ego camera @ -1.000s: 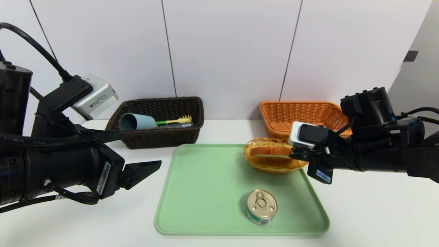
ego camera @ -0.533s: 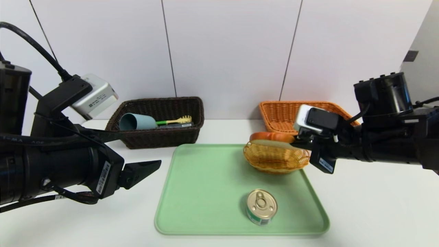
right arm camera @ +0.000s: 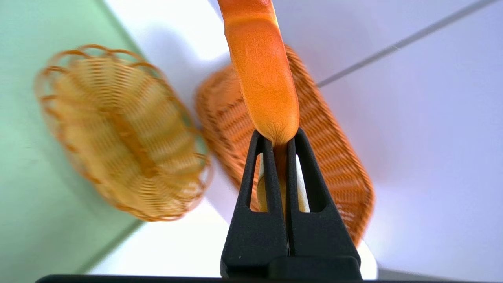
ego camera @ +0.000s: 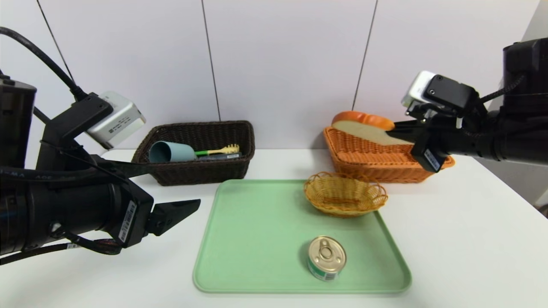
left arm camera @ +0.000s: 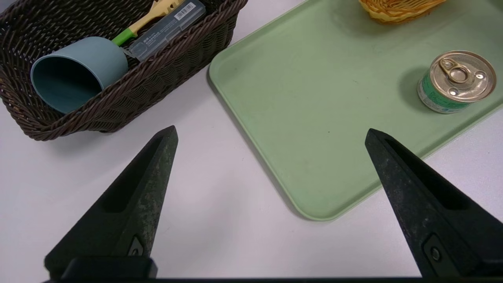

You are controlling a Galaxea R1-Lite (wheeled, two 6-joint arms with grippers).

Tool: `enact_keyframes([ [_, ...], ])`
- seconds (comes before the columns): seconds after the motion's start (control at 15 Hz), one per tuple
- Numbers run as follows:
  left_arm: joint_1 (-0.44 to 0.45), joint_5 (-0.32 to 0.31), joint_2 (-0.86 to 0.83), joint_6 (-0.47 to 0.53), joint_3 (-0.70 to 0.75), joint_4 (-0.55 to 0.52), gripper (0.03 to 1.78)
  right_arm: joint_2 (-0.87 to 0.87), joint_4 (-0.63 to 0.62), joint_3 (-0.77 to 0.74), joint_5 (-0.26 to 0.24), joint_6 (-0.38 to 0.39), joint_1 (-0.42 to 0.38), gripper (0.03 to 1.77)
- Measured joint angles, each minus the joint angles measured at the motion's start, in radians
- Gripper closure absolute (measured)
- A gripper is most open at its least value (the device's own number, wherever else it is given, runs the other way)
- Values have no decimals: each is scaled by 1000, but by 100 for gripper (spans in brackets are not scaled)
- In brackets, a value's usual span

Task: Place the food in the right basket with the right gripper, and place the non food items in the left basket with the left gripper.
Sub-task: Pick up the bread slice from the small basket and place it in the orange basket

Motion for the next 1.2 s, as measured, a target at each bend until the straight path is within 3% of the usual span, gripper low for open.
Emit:
enact_keyframes([
  [0.47, 0, 0, 3, -2, -1, 0, 12, 88, 0, -73, -120, -8, -81, 173],
  [1.2, 0, 0, 5, -2, 0, 0, 12, 322, -1, -161, -138, -55, -123, 173],
])
